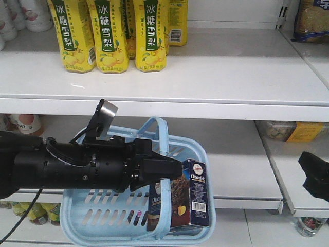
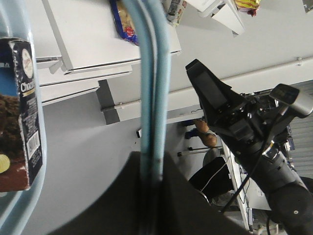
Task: Left arm holds basket, right arm returns cookies
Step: 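Reach the right gripper into the basket toward the Chocofello box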
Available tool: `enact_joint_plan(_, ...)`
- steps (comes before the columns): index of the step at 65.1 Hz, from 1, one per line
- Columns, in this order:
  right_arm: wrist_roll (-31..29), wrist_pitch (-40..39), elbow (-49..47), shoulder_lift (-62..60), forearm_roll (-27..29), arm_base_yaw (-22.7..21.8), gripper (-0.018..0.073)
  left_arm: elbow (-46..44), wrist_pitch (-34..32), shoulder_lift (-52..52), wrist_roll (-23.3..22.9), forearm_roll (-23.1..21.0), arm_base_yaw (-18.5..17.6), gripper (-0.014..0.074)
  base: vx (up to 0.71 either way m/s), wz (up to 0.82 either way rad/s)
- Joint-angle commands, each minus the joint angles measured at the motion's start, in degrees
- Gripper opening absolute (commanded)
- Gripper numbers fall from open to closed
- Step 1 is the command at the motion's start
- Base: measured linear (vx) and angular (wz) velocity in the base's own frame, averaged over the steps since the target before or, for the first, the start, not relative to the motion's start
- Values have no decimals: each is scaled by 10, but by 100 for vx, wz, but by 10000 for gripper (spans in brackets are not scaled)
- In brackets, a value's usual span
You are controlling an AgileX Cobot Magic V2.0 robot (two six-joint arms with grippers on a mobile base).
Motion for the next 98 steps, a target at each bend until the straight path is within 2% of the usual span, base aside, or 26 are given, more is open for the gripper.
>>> enact_joint_plan(1, 0, 5, -54, 12, 36, -2, 488, -19, 32, -24, 7, -62, -3, -3, 0, 0)
enact_joint_plan(9, -5, 91, -119, 56, 109, 11, 488, -19, 32, -24, 7, -62, -3, -3, 0, 0)
enact_joint_plan(15, -43, 138, -166, 110, 148, 67, 487, -19, 32, -24, 7, -62, -3, -3, 0, 0)
enact_joint_plan(24, -104, 202, -223, 192, 177, 153, 487, -19, 32, -24, 7, -62, -3, -3, 0, 0)
enact_joint_plan(30, -113, 239, -247, 234, 200, 178, 487, -19, 32, -24, 7, -62, -3, -3, 0, 0)
enact_joint_plan(35, -122, 259, -256, 257, 230, 181, 487, -19, 32, -24, 7, -62, -3, -3, 0, 0)
enact_joint_plan(47, -220, 281, -258, 292, 327, 181, 487, -19, 32, -24, 7, -62, -3, -3, 0, 0)
enact_joint_plan(55, -257, 283, -258, 303, 371, 181, 487, -19, 32, -24, 7, -62, -3, -2, 0, 0)
enact_joint_plan(82, -274, 265, -258, 358, 373, 181, 543, -19, 32, -24, 7, -62, -3, -2, 0, 0)
enact_joint_plan(98, -289, 264, -258, 378, 386, 181, 542, -19, 32, -24, 7, -62, -3, -2, 0, 0)
